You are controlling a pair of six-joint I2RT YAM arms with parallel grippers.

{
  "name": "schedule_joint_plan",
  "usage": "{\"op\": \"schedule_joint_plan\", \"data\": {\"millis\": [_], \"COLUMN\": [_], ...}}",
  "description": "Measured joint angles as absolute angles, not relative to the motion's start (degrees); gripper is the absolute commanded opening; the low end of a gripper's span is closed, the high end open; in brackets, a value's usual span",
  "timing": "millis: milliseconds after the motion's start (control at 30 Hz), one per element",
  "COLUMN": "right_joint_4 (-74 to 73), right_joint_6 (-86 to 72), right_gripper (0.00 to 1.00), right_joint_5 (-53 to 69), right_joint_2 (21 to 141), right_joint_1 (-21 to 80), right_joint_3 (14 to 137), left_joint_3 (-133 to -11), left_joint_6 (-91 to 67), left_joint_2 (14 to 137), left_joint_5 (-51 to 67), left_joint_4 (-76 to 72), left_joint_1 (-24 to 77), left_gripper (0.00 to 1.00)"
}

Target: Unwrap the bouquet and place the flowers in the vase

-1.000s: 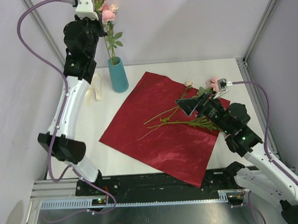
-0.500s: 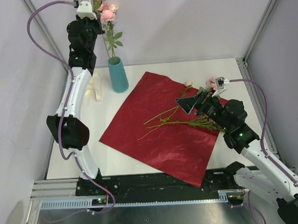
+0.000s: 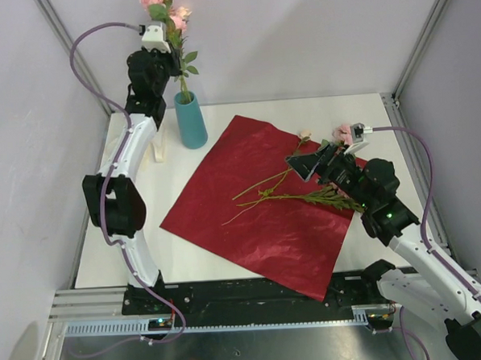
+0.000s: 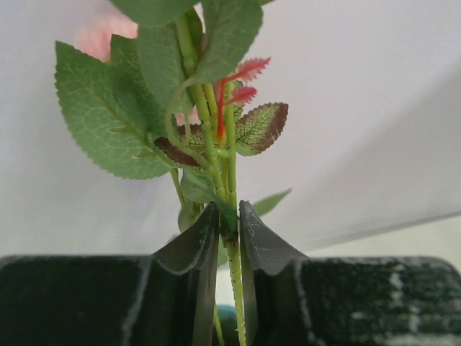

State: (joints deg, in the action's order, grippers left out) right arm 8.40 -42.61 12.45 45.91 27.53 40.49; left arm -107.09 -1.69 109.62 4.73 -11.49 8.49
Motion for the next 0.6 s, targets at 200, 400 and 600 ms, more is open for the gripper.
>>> {"op": "schedule_joint_plan", "data": {"millis": [200, 400, 600], "right_joint_4": [6.9, 4.6, -5.4], "right_joint_6": [-44.1, -46.2, -52.1], "right_gripper": [0.99, 0.99, 0.99], "right_joint_5": [11.7, 9.9, 1.1], "right_joint_2": [45.9, 45.5, 44.4], "right_joint_1": [26.9, 26.8, 26.7], "right_joint_3": [40.5, 40.5, 40.5], "left_joint_3": [-101.5, -95.8, -87.1], "left_joint_6": [-3.6, -4.7, -6.3], "left_joint_2": [109.7, 109.0, 102.6], "left_joint_5": [4.6, 3.2, 3.2], "left_joint_4": [-11.5, -11.9, -9.6], "left_joint_1": [8.5, 8.5, 8.5], "left_gripper": [0.65, 0.96, 1.0]}}
